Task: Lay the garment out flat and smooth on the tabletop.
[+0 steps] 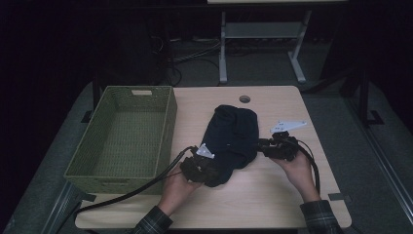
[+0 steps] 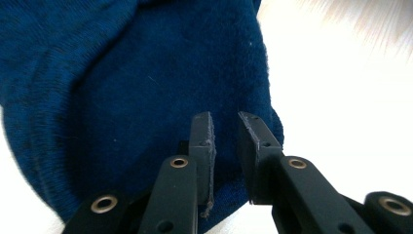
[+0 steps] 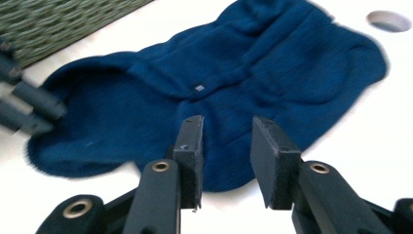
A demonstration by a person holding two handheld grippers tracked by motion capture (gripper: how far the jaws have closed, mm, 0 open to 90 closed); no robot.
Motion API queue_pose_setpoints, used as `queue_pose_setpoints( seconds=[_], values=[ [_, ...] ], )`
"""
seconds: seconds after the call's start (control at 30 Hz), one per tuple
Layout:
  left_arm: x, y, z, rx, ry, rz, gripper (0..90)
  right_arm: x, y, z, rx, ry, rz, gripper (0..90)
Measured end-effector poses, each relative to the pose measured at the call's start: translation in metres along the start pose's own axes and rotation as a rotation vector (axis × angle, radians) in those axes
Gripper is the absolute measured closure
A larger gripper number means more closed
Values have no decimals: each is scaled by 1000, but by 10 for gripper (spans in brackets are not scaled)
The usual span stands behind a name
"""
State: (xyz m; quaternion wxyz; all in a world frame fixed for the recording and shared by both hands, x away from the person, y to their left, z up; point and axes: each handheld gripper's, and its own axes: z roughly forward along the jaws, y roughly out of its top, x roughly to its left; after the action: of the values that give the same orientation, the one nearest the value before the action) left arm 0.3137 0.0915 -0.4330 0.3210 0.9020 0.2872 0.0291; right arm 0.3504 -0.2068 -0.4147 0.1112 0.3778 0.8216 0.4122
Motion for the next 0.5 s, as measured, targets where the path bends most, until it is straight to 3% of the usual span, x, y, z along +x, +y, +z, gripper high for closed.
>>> queue_pose_setpoints(
  seconds=[0.27, 0.5],
  values=[
    [3, -1, 0, 10, 42, 11, 749, 20, -21, 9, 27, 37, 13, 620],
    [15, -7, 4, 23, 49, -24, 749, 26, -27, 29, 46, 26, 24, 593]
  ],
)
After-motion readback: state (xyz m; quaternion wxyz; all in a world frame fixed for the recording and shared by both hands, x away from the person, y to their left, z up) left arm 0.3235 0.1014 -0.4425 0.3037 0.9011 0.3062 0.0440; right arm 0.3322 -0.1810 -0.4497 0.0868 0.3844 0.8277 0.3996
